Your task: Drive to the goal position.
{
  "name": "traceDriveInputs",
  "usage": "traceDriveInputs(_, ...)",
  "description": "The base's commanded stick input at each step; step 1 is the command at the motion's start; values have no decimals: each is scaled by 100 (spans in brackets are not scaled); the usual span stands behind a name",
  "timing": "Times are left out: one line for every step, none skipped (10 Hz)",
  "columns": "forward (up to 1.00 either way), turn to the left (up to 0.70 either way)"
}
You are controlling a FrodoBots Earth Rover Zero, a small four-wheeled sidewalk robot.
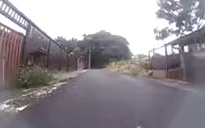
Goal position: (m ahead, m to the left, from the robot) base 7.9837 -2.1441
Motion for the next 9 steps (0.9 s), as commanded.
traceDriveInputs(50,1)
traceDriveInputs(50,1)
traceDriveInputs(50,1)
traceDriveInputs(50,1)
traceDriveInputs(50,1)
traceDriveInputs(50,1)
traceDriveInputs(50,1)
traceDriveInputs(50,1)
traceDriveInputs(50,1)
